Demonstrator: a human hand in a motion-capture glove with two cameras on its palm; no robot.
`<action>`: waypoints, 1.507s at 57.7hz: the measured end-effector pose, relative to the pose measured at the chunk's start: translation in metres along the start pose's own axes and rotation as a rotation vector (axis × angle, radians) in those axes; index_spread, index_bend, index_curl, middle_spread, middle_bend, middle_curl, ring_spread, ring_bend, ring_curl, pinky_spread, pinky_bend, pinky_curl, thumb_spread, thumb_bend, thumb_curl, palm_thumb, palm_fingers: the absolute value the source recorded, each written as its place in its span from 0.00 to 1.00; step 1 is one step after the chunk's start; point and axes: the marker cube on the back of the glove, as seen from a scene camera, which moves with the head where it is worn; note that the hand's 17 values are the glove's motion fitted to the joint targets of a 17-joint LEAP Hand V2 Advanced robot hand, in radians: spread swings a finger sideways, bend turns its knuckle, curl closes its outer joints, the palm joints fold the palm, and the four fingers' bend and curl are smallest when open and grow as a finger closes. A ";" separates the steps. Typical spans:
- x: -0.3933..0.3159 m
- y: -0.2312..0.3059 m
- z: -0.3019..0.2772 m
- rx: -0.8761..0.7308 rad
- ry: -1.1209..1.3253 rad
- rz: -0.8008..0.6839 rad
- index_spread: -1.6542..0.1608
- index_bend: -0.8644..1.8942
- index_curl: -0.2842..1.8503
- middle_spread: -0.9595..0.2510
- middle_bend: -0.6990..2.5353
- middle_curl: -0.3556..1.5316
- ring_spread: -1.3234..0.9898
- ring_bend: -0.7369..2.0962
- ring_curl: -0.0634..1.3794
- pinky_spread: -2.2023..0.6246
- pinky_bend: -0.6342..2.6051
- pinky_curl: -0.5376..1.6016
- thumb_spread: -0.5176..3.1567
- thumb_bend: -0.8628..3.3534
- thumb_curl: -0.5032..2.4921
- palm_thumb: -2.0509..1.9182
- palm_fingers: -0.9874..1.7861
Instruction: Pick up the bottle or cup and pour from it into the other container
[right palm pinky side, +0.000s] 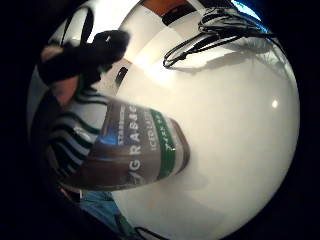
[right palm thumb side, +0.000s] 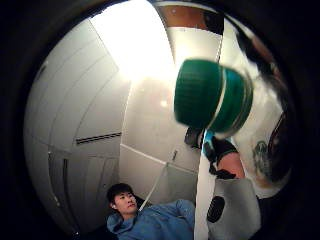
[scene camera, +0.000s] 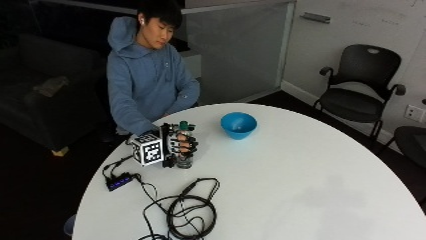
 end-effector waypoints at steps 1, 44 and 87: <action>-0.001 -0.002 0.001 0.002 -0.004 0.004 0.79 0.41 0.24 0.87 0.35 0.39 0.60 0.49 0.23 0.84 0.41 0.36 0.35 0.21 0.32 0.75 0.65; -0.102 -0.050 0.122 -0.643 0.815 0.069 0.86 0.37 0.31 0.79 0.33 0.44 0.52 0.43 0.32 0.76 0.34 0.39 0.23 0.20 0.38 0.78 0.77; -0.129 -0.060 0.248 -0.930 1.876 0.094 0.86 0.36 0.31 0.78 0.32 0.45 0.51 0.43 0.35 0.76 0.34 0.41 0.23 0.20 0.39 0.77 0.77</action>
